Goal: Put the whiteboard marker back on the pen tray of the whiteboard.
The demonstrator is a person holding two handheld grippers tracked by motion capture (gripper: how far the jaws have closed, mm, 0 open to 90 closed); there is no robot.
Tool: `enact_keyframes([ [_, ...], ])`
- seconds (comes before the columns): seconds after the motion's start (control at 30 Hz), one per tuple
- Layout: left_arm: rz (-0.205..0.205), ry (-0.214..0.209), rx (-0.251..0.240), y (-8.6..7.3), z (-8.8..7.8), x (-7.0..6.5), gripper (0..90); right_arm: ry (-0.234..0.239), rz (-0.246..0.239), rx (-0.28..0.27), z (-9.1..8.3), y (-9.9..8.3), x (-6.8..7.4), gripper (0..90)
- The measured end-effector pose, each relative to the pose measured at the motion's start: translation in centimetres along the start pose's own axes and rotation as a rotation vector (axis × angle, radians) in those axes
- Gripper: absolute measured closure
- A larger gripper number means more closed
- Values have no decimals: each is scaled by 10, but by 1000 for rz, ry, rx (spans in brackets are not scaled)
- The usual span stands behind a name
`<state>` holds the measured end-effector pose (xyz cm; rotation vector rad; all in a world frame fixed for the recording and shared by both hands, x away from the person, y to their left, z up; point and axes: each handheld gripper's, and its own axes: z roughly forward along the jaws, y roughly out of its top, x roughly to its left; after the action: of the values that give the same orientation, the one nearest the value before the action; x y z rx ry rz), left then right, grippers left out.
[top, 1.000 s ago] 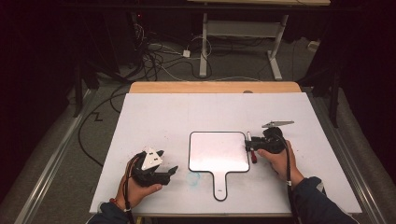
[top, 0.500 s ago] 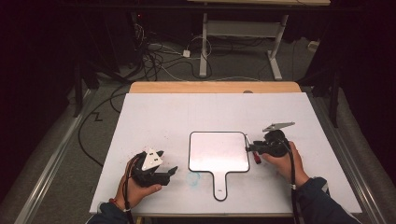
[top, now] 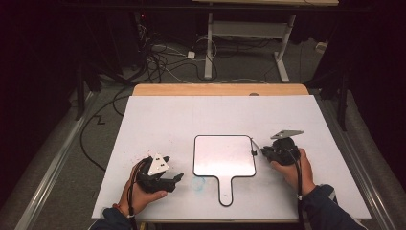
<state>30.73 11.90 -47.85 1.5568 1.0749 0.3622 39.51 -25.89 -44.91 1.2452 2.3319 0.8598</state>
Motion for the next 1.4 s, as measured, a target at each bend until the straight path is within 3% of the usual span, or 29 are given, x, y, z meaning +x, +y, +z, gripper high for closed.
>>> enact_keyframes([
  [0.1, -3, 0, -3, 0, 0, 0, 243, 42, -1, -23, -6, 2, 7, 819],
  [0.23, 0, -2, 0, 0, 0, 0, 243, 33, -48, -19, -5, 3, 20, 819],
  [0.43, 4, -2, 1, 0, 0, 0, 243, 34, -20, -6, 9, 1, 21, 812],
  [0.57, 1, -2, 1, 0, 0, 0, 243, 20, -36, -23, 11, 3, 22, 738],
  [0.8, 2, -4, 6, 0, 2, -1, 243, 17, -85, -28, 18, 11, 19, 702],
  [1.03, 0, -10, 3, 0, 2, -1, 242, 17, -74, -26, 20, 10, 16, 665],
  [1.1, -1, -11, -1, 0, 2, -1, 242, 42, -65, -45, 19, 10, 16, 610],
  [1.17, 2, -6, -8, 1, 2, 0, 241, 38, -68, -63, 15, 11, 16, 581],
  [1.23, -2, -4, -13, 1, 1, 0, 240, 62, -81, -118, 6, 12, 15, 538],
  [1.3, 7, 8, -22, 2, 2, 1, 234, 43, -122, -165, -4, 12, 15, 497],
  [1.37, 18, 14, -25, 1, 3, 1, 230, 62, -156, -218, -14, 10, 13, 456],
  [1.4, 24, 16, -28, 1, 3, 0, 230, 51, -174, -234, -20, 8, 12, 425],
])
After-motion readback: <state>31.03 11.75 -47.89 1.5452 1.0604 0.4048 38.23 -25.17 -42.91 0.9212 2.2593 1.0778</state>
